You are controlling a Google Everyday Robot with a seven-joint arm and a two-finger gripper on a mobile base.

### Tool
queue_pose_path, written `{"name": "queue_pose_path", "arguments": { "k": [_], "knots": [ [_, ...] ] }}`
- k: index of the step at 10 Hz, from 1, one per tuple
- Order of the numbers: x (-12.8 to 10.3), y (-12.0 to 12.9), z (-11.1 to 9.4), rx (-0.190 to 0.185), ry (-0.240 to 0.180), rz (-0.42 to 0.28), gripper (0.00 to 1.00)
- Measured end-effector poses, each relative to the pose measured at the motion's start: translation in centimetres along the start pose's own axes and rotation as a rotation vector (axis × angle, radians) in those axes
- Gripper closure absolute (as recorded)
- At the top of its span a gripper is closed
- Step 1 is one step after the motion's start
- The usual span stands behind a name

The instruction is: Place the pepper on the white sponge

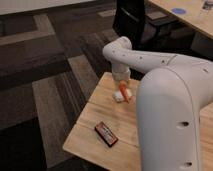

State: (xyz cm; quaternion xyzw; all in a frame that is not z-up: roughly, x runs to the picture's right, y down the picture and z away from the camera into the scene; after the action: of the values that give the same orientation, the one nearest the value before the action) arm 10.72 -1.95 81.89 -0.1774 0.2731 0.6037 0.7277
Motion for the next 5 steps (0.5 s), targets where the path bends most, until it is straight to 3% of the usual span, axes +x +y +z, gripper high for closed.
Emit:
{"name": "queue_pose_path", "arguments": {
  "k": [2, 5],
  "knots": [
    [0.1, 0.6, 1.0, -0.023, 0.018, -0.011, 1.0],
    [-0.8, 1.3, 4.3, -0.112, 0.039, -0.043, 1.0]
  ]
}}
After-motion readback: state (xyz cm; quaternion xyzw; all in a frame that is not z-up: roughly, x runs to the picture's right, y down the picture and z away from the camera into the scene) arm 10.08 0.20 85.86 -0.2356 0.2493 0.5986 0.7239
